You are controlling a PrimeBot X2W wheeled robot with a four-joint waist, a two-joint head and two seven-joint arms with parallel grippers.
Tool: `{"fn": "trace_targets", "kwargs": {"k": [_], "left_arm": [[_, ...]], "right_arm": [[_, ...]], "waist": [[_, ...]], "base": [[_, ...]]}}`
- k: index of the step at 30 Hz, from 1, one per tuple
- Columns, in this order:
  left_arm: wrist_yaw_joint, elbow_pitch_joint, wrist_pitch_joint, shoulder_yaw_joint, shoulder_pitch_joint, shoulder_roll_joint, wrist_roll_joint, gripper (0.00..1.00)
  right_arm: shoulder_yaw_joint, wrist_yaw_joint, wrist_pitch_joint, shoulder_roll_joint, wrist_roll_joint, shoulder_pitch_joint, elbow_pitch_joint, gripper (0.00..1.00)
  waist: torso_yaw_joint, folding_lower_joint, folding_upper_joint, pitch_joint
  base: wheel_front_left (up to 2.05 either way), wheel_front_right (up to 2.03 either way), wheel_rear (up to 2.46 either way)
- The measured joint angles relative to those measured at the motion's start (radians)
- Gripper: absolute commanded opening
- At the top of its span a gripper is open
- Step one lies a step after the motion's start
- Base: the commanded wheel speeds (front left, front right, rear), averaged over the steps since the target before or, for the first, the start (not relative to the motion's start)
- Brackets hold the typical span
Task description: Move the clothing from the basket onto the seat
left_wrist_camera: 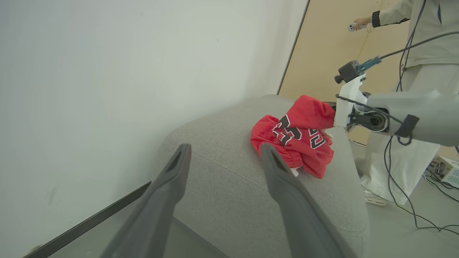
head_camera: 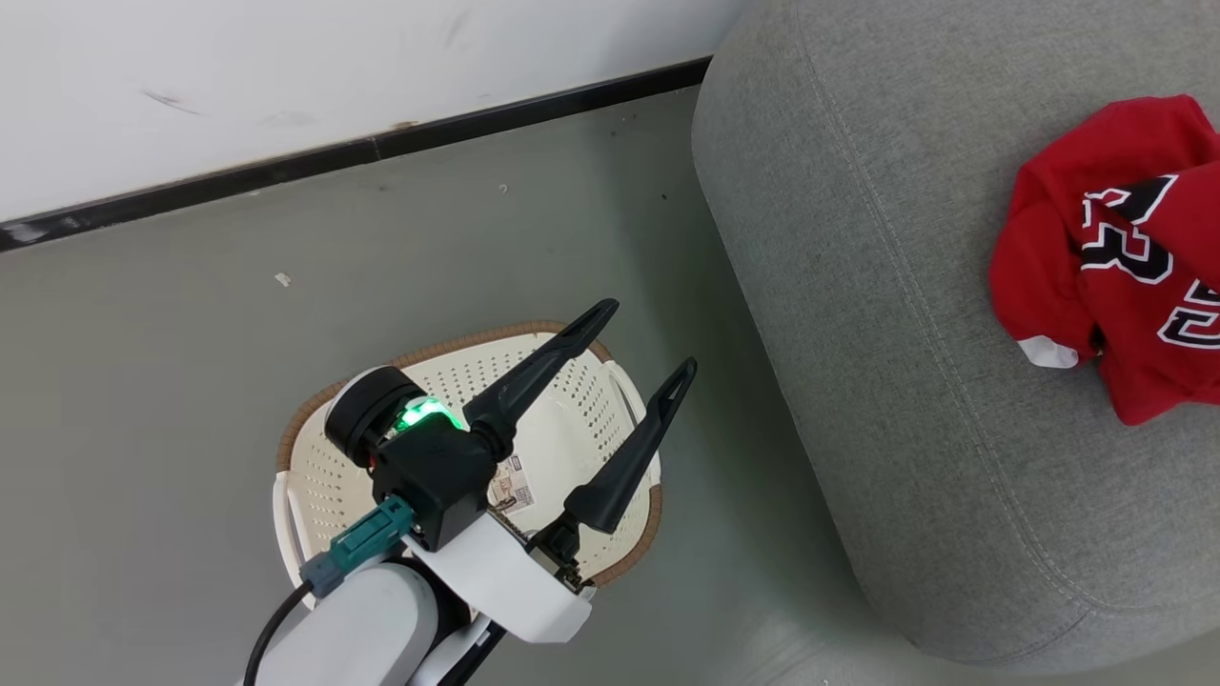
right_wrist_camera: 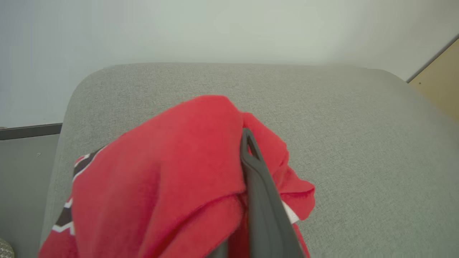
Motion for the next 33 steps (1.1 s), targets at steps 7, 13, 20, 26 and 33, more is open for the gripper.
{"fn": "trace_targets", "kwargs": {"k": [7,13,20,26,33], "left_arm": [[0.014,0.004,0.006,0.027,-0.003,0.004,0.002,1.00],[0.014,0.017,0.004,0.047,-0.004,0.006,-0.004,1.00],[0.048,0.033,-0.012,0.104,-0.005,0.016,0.004,1.00],[0.090,0.056,-0.027,0.155,-0.001,0.043,0.010,1.00],[0.105,0.077,-0.042,0.180,0.007,0.048,0.014,1.00]], "right_arm": [[-0.002,0.000,-0.021,0.010,-0.020,0.000,0.008,1.00],[-0.011,0.000,-0.032,0.026,-0.034,0.001,0.009,1.00],[-0.044,0.000,-0.037,0.025,-0.047,0.052,-0.004,1.00],[-0.090,0.000,-0.037,0.025,-0.061,0.120,-0.069,1.00],[-0.095,0.000,-0.040,0.067,-0.067,0.154,-0.220,1.00]], "waist": [[-0.007,0.0000,0.0000,0.024],[-0.023,0.0000,0.0000,0.021],[-0.042,0.0000,0.0000,0.005],[-0.059,0.0000,0.0001,-0.012],[-0.074,0.0000,0.0000,-0.035]], "base": [[0.00,0.00,0.00],[0.00,0.00,0.00],[0.00,0.00,0.00],[0.00,0.00,0.00],[0.00,0.00,0.00]]}}
